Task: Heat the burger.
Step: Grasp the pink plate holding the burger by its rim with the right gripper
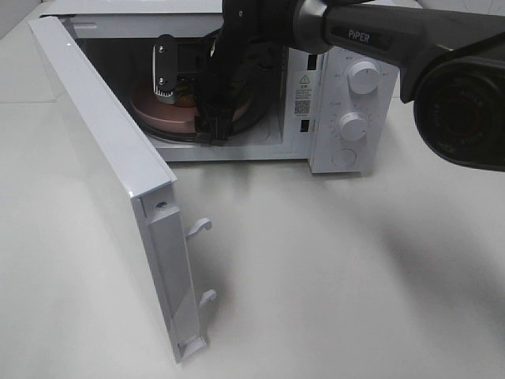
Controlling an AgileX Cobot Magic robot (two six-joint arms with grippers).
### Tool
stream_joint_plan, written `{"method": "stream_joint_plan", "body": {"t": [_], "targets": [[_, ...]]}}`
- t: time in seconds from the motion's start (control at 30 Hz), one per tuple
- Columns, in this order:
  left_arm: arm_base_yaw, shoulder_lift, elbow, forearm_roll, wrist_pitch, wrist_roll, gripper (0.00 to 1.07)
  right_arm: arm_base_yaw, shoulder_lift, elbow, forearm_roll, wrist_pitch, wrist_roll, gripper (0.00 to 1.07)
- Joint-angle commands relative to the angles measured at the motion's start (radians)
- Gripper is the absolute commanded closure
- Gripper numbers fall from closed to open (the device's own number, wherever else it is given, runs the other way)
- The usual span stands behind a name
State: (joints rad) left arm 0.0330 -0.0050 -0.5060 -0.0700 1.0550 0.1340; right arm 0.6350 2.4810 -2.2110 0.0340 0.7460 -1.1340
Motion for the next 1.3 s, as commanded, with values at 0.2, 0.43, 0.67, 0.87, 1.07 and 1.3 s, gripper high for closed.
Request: {"method": "stream_joint_plan", "body": {"t": [0.2,0.43,0.67,0.87,1.07,1.3], "targets": [[0.002,-0.017,0.001,-0.003,-0.009,-0.005,0.02,-0.005,0.037,-0.006,0.008,0.005,0.011,0.31],[0.002,-0.017,0.001,-0.003,-0.009,-0.005,0.02,-0.005,0.055,-0.006,0.034,0.008,0.005,0.31],[0.002,-0.017,0.001,-0.003,-0.009,-0.005,0.02,-0.005,0.056,-0.006,0.047,0.008,0.005,0.31],[0.002,-0.017,0.001,-0.003,-0.009,-0.005,0.02,-0.005,0.078,-0.006,0.059,0.019,0.005,0.31],[0.002,-0.017,0.001,-0.003,-0.009,-0.005,0.02,-0.005,0.078,-0.006,0.058,0.015,0.005,0.31],[0.002,-0.017,0.001,-0.003,-0.009,-0.005,0.02,-0.005,0.078,-0.006,0.058,0.018,0.012,0.31]]}}
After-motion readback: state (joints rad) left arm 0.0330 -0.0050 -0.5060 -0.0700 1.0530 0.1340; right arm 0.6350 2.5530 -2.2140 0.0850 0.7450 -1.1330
